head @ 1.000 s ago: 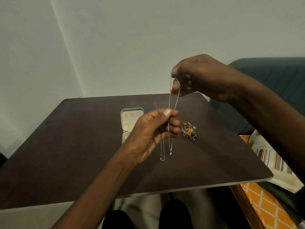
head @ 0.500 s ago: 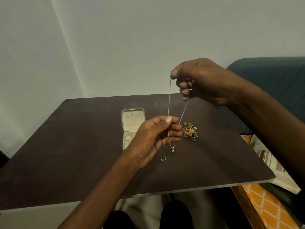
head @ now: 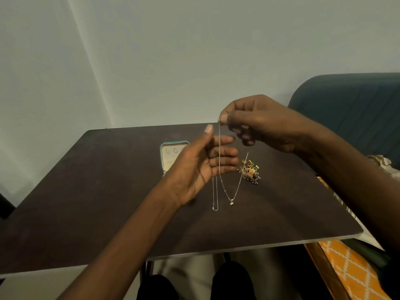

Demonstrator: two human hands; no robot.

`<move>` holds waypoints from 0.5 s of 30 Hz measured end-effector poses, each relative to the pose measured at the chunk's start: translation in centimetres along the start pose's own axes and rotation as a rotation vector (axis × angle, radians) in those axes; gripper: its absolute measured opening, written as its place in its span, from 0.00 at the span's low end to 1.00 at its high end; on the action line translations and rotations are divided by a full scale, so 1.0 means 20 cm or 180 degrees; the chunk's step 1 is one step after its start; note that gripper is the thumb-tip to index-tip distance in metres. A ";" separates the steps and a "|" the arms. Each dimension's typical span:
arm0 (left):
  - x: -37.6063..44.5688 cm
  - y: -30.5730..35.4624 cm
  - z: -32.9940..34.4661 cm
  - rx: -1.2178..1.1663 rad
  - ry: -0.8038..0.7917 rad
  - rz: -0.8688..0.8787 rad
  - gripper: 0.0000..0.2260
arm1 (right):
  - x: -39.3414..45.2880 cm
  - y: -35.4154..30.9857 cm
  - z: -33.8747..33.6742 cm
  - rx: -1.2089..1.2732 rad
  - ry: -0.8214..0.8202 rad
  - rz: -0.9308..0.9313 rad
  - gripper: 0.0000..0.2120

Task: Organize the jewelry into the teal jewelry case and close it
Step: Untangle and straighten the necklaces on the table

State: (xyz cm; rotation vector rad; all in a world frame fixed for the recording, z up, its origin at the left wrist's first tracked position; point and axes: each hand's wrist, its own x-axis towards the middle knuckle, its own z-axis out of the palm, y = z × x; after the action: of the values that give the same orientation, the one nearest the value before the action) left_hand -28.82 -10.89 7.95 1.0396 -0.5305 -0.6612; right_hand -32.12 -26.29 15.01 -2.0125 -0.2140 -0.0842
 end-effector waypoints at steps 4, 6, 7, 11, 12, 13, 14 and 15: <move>0.01 0.05 -0.01 0.0328 0.0059 0.0054 0.19 | -0.02 0.01 0.01 -0.0336 -0.0068 -0.0194 0.06; 0.01 0.07 -0.01 0.0543 0.0049 0.0083 0.17 | -0.02 0.01 0.01 -0.0620 -0.0056 -0.0324 0.07; 0.01 0.08 0.00 0.0634 0.0049 0.0093 0.16 | -0.02 0.01 0.01 -0.0758 -0.0025 -0.0382 0.07; 0.02 0.12 -0.01 0.0854 0.0114 0.0108 0.13 | -0.02 0.02 0.01 -0.1012 0.0178 -0.0603 0.05; 0.02 0.12 -0.01 0.0912 0.0126 0.0106 0.12 | -0.02 0.03 0.02 -0.0911 0.0229 -0.0620 0.05; 0.02 0.13 -0.02 0.0968 0.0140 0.0106 0.12 | -0.02 0.05 0.02 -0.0724 0.0277 -0.0623 0.05; 0.02 0.14 -0.02 0.1026 0.0162 0.0108 0.12 | -0.03 0.07 0.03 -0.0495 0.0320 -0.0622 0.05; 0.02 0.15 -0.01 0.1082 0.0188 0.0117 0.12 | -0.03 0.09 0.05 -0.0247 0.0364 -0.0610 0.05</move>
State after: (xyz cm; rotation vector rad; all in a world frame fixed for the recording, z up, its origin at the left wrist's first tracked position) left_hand -27.65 -9.92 10.62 1.3604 -0.6225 -0.5156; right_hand -32.39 -26.27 12.98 -2.0526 -0.3347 -0.3326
